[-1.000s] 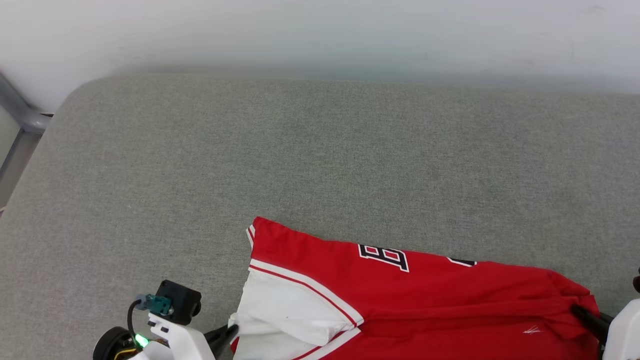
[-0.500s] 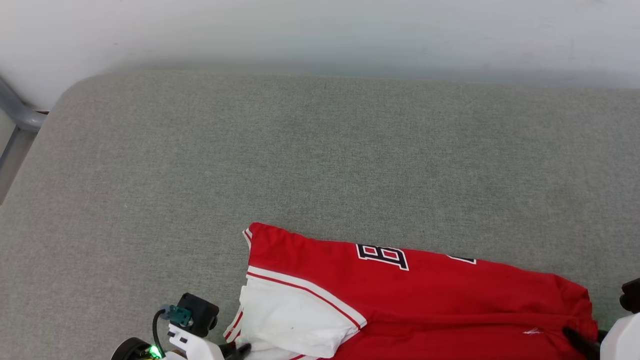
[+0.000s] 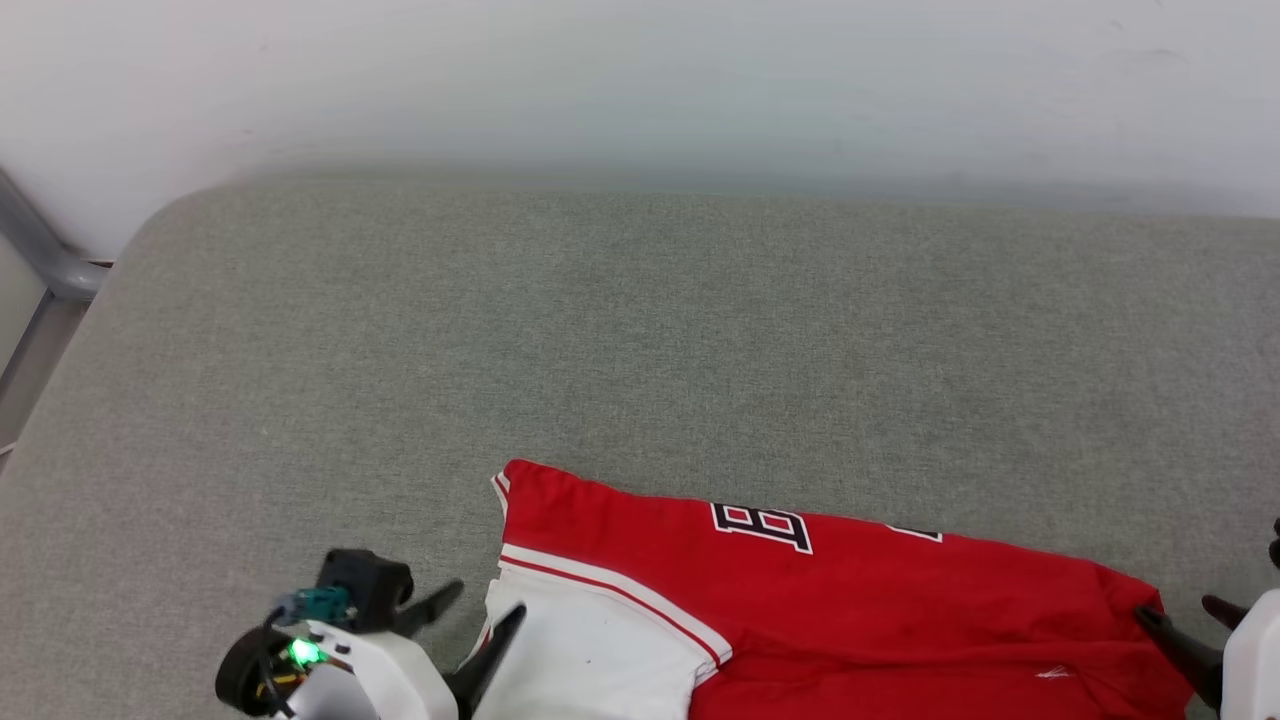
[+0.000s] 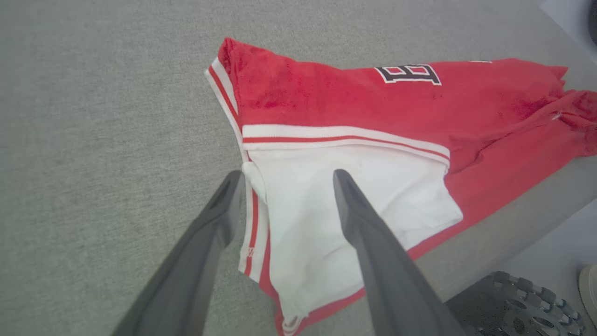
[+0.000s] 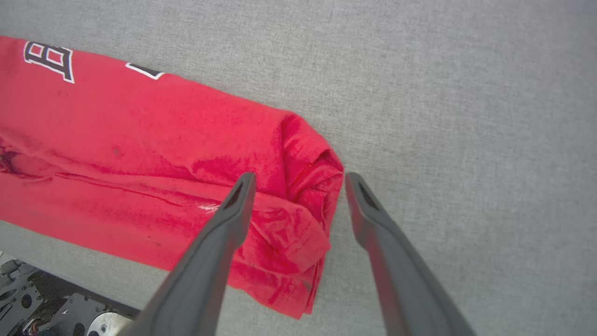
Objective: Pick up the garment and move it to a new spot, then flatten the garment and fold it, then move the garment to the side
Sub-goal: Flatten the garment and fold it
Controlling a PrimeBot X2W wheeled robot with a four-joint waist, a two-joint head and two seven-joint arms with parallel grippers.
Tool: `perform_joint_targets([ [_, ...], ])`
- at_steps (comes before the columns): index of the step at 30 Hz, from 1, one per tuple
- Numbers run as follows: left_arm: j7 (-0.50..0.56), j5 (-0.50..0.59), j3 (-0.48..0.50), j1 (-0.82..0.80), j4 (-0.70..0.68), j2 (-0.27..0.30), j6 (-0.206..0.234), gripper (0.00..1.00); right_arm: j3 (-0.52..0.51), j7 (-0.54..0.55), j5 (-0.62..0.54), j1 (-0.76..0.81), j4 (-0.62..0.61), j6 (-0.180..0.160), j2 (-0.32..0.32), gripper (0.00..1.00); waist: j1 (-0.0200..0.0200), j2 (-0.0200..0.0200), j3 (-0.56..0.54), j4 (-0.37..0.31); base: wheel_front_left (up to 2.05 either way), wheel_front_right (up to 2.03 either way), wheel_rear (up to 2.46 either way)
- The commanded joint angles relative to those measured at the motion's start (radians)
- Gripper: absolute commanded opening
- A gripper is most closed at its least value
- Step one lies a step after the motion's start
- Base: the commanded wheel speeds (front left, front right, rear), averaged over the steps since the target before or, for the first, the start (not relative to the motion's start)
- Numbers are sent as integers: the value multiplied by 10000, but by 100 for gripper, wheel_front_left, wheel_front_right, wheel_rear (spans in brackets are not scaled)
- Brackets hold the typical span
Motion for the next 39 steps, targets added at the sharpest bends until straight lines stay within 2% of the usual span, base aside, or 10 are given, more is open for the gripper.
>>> perform_joint_targets([
  [1,-425,131,266,-136,-167,-43,189,100,-335,271,-83,49,-306,-8,297,100,0,-1,-27,35,0,0,0],
  [6,-1748,605,777,-254,-406,-233,654,100,-1349,1139,-448,-138,-583,-8,1333,100,0,-1,-8,131,0,0,0],
  [14,-3293,1573,1145,-207,-57,-590,1110,100,-2863,1793,-2063,-336,162,-8,2854,100,0,-1,263,362,0,0,0],
  [22,-3560,1995,1795,98,251,-842,893,100,-3653,1961,-2823,-441,1040,-8,3602,100,0,-1,620,547,0,0,0],
  [30,-3582,2341,2296,192,429,-1164,575,100,-3209,1811,-2463,-492,1741,10,4125,100,0,-1,780,564,0,0,0],
  [39,-3584,2616,2640,269,814,-1551,133,100,-2060,1461,-1912,-537,2205,56,4257,100,0,-1,798,490,0,0,0],
])
